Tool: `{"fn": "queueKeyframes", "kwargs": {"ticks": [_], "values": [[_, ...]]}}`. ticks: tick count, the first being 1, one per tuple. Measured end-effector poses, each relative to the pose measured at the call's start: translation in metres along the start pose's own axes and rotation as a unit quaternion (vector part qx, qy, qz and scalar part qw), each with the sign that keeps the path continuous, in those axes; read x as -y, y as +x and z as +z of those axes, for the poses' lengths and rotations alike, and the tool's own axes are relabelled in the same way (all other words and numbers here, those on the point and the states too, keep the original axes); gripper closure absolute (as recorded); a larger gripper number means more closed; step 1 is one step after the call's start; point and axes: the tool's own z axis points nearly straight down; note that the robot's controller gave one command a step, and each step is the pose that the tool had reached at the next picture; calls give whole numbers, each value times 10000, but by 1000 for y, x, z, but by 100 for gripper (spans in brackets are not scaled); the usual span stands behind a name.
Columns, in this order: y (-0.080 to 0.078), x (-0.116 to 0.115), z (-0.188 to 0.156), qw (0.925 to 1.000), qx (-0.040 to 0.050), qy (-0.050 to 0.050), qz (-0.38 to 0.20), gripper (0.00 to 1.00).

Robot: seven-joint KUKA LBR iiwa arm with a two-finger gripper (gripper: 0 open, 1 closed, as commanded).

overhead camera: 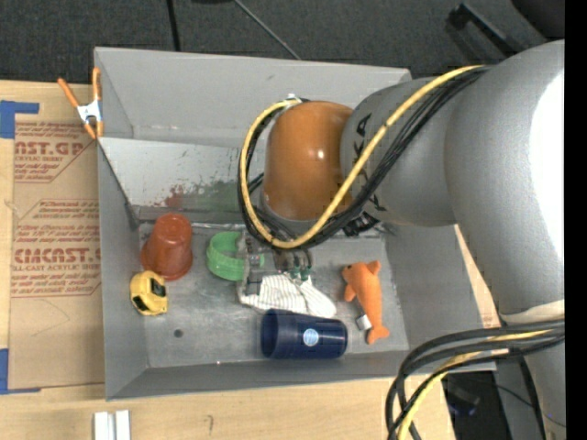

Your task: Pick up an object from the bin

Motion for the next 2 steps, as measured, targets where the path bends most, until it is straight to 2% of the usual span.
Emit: {"fn": "queueKeyframes", "kwargs": {"ticks": [1, 2], "values": [[0, 0, 0, 10000, 0, -1, 0, 100], [-31, 24, -113, 10000, 11, 3, -67, 100]]}}
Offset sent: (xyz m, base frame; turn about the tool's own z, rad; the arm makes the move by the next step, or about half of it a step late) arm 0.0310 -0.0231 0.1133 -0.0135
